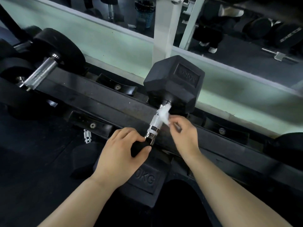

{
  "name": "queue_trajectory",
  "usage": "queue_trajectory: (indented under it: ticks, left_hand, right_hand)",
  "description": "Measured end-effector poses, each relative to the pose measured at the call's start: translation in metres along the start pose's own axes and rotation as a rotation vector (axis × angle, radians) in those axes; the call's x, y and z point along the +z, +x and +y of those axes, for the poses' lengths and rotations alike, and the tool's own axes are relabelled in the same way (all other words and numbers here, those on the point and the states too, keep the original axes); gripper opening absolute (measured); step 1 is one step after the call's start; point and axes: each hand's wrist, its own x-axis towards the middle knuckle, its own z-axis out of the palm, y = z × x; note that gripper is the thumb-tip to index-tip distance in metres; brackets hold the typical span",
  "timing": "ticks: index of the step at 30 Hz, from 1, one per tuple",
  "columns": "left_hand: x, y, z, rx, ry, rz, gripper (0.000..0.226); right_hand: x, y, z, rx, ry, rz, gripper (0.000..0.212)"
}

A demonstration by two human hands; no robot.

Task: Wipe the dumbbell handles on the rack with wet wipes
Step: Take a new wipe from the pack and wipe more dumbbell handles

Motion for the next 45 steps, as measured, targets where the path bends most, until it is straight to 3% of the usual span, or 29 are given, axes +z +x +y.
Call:
queue_trajectory:
  ticks: [2,9,11,13,17,20,22,24,28,33,36,39,42,45]
  left_hand:
    - [0.0,0.0,0.0,-0.009,-0.004,0.004,0.037]
    - [0.001,0.001,0.001,-0.015,-0.011,0.017,0.036]
    - [0.001,0.002,0.002,-0.015,-0.007,0.009,0.035]
    - [0.0,0.001,0.003,-0.017,-0.012,0.007,0.035]
    - [0.0,0.001,0.003,-0.015,-0.005,0.002,0.034]
    - [-0.001,0.001,0.004,-0.013,0.011,0.005,0.034]
    - [-0.001,0.001,0.004,-0.012,0.017,0.004,0.033]
    - [-0.001,0.001,0.004,-0.02,0.005,-0.007,0.034]
    - [-0.001,0.0,0.003,-0.045,-0.022,-0.027,0.036]
    - [0.0,0.002,0.001,-0.075,-0.066,-0.056,0.038]
    - [-0.001,0.001,0.002,-0.086,-0.064,-0.061,0.038]
    - [-0.002,0.0,0.003,-0.09,-0.061,-0.054,0.036]
    - [-0.002,0.0,0.002,-0.1,-0.074,-0.057,0.035]
    - [-0.003,0.0,0.002,-0.106,-0.088,-0.053,0.037]
  right_hand:
    - [0.006,0.009,-0.005,0.324,0.183,-0.038,0.019]
    - [0.008,-0.016,-0.017,0.565,0.55,-0.202,0.017]
    - [0.011,-0.005,-0.017,0.696,0.723,-0.165,0.024]
    - [0.014,0.014,-0.018,0.804,0.717,-0.093,0.02]
    - [0.021,0.01,-0.012,0.8,0.877,-0.042,0.006]
    - [0.017,-0.015,-0.012,0.795,0.823,-0.256,0.007]
    - [0.014,-0.007,-0.01,0.802,0.801,-0.301,0.013]
    - [0.012,0.012,-0.01,0.808,0.85,-0.231,0.008]
    - [0.013,0.033,-0.017,0.801,1.021,-0.045,0.018]
    - [0.013,-0.007,-0.018,0.897,0.847,-0.33,0.016]
    - [0.003,-0.004,-0.015,0.752,0.542,-0.227,0.018]
    - [-0.008,0.01,-0.024,0.249,0.205,-0.042,0.028]
    - [-0.004,0.021,-0.025,-0.19,0.047,-0.119,0.036]
    - [0.009,0.029,-0.008,-0.452,-0.319,-0.12,0.026]
